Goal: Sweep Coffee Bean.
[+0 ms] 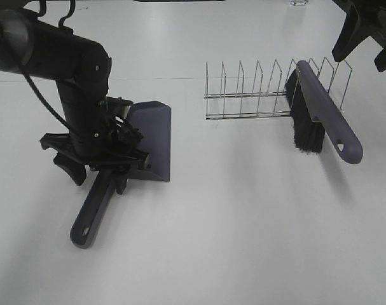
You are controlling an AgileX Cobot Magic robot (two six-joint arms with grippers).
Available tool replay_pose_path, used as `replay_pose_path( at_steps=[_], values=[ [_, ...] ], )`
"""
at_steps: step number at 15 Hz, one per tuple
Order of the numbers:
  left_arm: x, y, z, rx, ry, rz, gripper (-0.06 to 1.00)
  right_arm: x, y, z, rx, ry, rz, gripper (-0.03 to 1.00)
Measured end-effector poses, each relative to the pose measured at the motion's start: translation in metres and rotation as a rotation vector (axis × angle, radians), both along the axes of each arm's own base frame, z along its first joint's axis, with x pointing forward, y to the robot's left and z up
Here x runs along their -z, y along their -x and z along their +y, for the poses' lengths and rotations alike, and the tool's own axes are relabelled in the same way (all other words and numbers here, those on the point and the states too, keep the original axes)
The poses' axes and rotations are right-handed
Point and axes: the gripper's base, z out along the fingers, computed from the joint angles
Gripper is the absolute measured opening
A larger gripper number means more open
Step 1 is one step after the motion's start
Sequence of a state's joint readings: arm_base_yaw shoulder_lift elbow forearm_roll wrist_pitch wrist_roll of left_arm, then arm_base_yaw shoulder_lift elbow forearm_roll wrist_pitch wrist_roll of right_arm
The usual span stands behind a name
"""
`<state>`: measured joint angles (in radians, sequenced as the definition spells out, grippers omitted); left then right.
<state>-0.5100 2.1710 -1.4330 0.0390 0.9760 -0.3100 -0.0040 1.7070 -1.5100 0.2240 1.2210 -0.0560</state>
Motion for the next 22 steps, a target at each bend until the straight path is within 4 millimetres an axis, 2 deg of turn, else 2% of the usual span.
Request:
replay_pose_path(
  at_steps=[3,5,6,8,11,12,14,15,17,18,19,22],
  values=[
    [-0.035,-0.003,-0.003,0.079,0.041,-0.034,0.67,-0.005,0.020,0.000,0.000,0.002,-0.002,0.60],
    [-0.054,-0.008,0.003,0.079,0.073,-0.039,0.67,-0.007,0.037,0.000,0.000,0.002,0.003,0.60],
    [-0.064,-0.015,0.017,0.051,0.096,-0.056,0.67,-0.008,0.046,0.000,-0.008,0.004,0.002,0.60],
    [-0.086,-0.031,0.068,-0.016,0.105,-0.103,0.65,-0.009,0.066,0.000,-0.015,0.006,0.000,0.60],
    [-0.131,-0.033,0.147,-0.128,0.122,-0.187,0.65,-0.011,0.095,0.000,-0.016,0.006,-0.010,0.60],
    [-0.143,-0.024,0.170,-0.170,0.127,-0.206,0.65,-0.014,0.106,0.000,-0.017,0.007,-0.021,0.60],
    [-0.162,0.010,0.198,-0.224,0.131,-0.248,0.64,-0.019,0.129,0.000,-0.019,0.008,-0.058,0.60],
    [-0.166,0.021,0.202,-0.234,0.130,-0.263,0.64,-0.022,0.137,0.000,-0.019,0.008,-0.073,0.60],
    [-0.177,0.065,0.207,-0.245,0.125,-0.327,0.64,-0.029,0.165,0.000,-0.020,0.010,-0.134,0.60],
    [-0.183,0.112,0.204,-0.246,0.127,-0.373,0.64,-0.029,0.192,0.001,-0.021,0.011,-0.178,0.60],
    [-0.185,0.133,0.202,-0.261,0.131,-0.398,0.64,-0.026,0.205,0.001,-0.021,0.011,-0.193,0.60],
    [-0.181,0.179,0.201,-0.291,0.117,-0.444,0.64,-0.014,0.239,0.000,-0.021,0.019,-0.230,0.60]
  ],
)
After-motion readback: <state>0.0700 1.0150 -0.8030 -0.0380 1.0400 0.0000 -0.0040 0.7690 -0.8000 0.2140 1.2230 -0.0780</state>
